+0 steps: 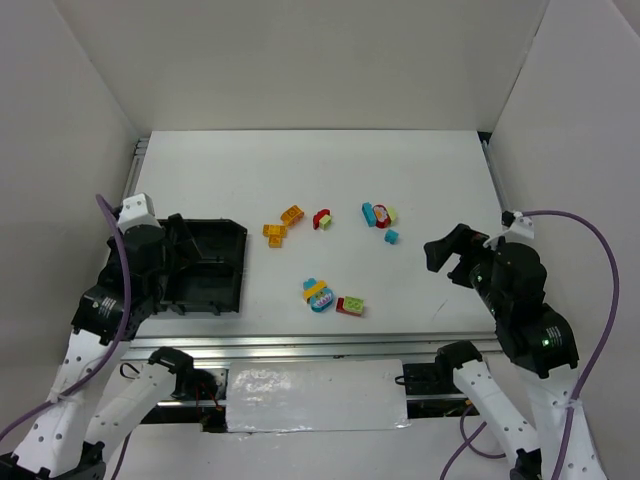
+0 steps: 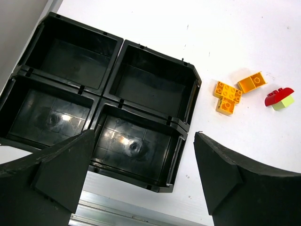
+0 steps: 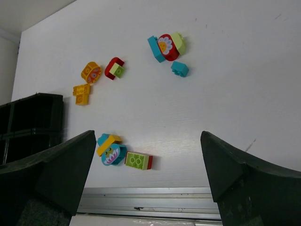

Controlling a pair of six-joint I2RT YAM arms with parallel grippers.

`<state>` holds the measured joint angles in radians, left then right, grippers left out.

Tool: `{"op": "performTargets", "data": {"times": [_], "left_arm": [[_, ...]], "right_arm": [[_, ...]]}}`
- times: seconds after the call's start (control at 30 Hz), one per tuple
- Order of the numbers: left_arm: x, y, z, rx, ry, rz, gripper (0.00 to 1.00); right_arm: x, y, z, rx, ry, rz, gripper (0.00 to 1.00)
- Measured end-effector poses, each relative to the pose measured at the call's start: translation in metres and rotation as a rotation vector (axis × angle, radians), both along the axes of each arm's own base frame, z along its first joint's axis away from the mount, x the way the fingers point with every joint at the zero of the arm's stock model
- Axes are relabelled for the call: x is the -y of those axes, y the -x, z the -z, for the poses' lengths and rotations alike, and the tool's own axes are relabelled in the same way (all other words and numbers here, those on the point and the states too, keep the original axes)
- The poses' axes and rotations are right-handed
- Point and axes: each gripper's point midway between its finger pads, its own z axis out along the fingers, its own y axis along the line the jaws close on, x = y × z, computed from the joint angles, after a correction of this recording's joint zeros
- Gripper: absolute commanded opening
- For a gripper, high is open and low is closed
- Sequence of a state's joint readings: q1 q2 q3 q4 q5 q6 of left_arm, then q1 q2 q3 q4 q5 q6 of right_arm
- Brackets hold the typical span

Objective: Sort the legos into containers by color

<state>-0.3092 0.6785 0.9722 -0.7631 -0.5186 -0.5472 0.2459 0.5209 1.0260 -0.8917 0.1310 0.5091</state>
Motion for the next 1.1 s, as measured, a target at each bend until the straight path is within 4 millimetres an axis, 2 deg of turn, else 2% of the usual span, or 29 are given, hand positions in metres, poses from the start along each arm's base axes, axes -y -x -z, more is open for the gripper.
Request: {"op": "performTargets", "data": {"times": [0.2, 0.3, 0.5, 0.63, 0.7, 0.9, 1.1], "left_arm": [[0.003, -0.003, 0.001, -0.005, 0.003, 0.014, 1.00], [0.008, -0.005, 0.001, -0.004, 0.003, 0.046, 0.99], [0.013, -0.006, 0.002, -0.006, 0.014, 0.076, 1.00], [0.021, -0.007, 0.007, -0.020, 0.015, 0.124, 0.99], [0.026, -0.008, 0.009, -0.029, 0.023, 0.147, 1.00], [0.034, -0.011, 0.012, -0.039, 0.028, 0.192, 1.00], [0.039, -0.012, 0.011, -0.034, 0.037, 0.218, 0.99]], "right_arm": [[-0.010, -0.007, 0.018, -0.055, -0.024, -0.026, 1.00], [-0.015, -0.020, 0.036, -0.097, -0.040, -0.021, 1.00], [-0.029, -0.073, 0.116, -0.383, 0.022, 0.010, 0.95], [-0.031, -0.097, 0.170, -0.563, 0.126, 0.045, 0.88], [-0.033, -0.110, 0.182, -0.612, 0.160, 0.057, 0.83], [-0.043, -0.166, 0.205, -0.653, 0.208, 0.075, 0.78], [-0.042, -0.181, 0.236, -0.717, 0.259, 0.088, 0.75]]}}
